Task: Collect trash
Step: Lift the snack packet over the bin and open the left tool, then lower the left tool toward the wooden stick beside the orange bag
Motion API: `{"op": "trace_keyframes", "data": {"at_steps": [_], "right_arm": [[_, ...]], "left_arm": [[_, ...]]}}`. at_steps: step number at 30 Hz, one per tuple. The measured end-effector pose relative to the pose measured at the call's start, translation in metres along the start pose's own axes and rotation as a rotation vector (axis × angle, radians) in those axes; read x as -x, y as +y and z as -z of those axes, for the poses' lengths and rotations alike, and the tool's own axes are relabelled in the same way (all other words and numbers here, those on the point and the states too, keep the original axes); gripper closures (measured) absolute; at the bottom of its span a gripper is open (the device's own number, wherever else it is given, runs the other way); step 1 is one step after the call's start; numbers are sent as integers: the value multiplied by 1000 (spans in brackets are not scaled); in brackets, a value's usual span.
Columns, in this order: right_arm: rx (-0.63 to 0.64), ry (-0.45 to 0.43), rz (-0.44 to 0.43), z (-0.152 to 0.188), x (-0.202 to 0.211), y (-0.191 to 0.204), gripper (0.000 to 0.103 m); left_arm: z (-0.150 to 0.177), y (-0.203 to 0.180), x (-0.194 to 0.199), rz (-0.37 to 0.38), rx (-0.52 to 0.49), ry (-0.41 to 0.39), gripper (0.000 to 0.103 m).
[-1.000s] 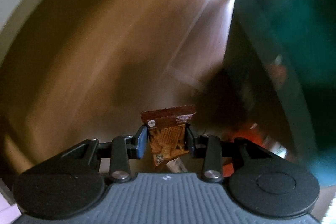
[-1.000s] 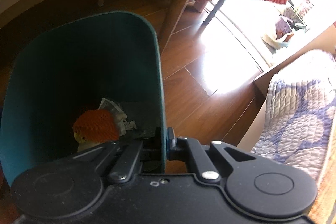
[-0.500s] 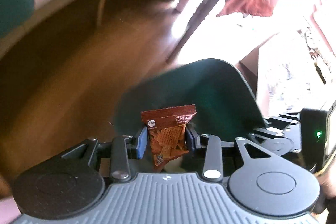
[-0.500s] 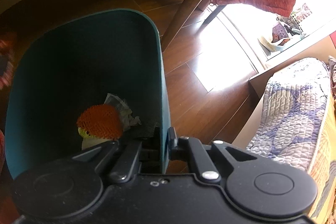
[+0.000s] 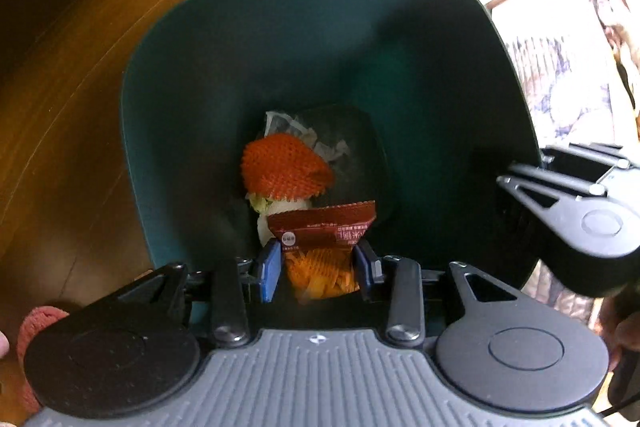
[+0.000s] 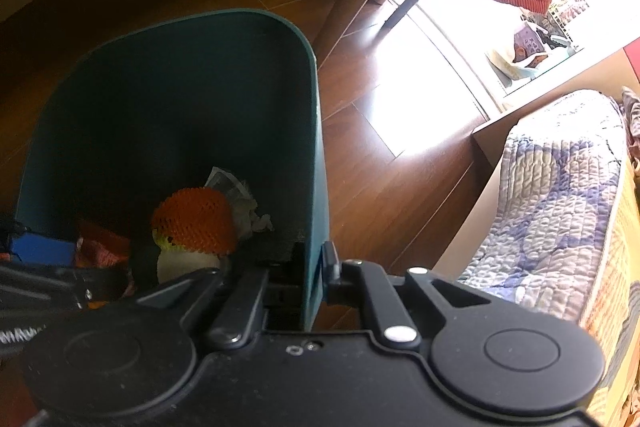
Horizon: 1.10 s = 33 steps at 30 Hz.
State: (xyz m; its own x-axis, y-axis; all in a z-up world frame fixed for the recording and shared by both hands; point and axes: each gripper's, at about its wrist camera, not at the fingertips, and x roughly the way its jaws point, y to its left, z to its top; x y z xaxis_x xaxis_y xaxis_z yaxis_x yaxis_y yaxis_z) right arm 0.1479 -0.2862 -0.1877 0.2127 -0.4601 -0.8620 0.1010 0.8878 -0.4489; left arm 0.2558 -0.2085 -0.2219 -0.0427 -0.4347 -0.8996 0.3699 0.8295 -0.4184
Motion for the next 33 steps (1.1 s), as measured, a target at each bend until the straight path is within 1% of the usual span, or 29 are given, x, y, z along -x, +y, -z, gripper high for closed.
{"op": "trace_keyframes", "data": {"at_steps": [1,3,4,5,7,10,13,16,17,21,24,25,27,30,33], "right_arm": [[-2,1,1,0,0,0,97],[-7,6,1,-2,-2,-1,96],[-6,6,1,-2,-1,0,96],[-5,6,1,0,1,2,96],[-4,8,-3,-2,0,2,96],[1,7,-4,-2,0,3,96],[1,3,-8,-2,-1,0,96],[-1,-4,-12,-1,-1,-1,96],[-2,-7,-15,-1,-1,-2,96],[-2,-11,-25,0,-2,-5,96],[5,-12,-34,1,-3,-8,96],[6,-12,-37,2,-4,-10,96],[4,-10,-45,2,-7,-15,96],[-6,-1,-65,3,-11,-22,96],[-21,8,-79,5,-16,-31,97]], "left_arm": [[0,-1,-2,0,-5,5,66],[3,-2,-5,7,-9,20,62],[5,-2,-5,8,-14,20,55],[8,-1,-2,4,-23,12,45],[12,2,5,-4,-36,-12,38],[12,5,16,14,-36,-39,37],[17,8,35,8,-56,-69,37],[21,10,55,-14,-77,-121,31],[23,13,64,-24,-78,-141,31],[24,23,75,-41,-48,-183,27],[26,36,87,-87,-28,-217,26],[26,40,88,-107,-19,-220,23],[28,55,84,-146,22,-213,23],[33,81,61,-198,90,-154,23],[39,94,22,-291,81,-84,23]]}}
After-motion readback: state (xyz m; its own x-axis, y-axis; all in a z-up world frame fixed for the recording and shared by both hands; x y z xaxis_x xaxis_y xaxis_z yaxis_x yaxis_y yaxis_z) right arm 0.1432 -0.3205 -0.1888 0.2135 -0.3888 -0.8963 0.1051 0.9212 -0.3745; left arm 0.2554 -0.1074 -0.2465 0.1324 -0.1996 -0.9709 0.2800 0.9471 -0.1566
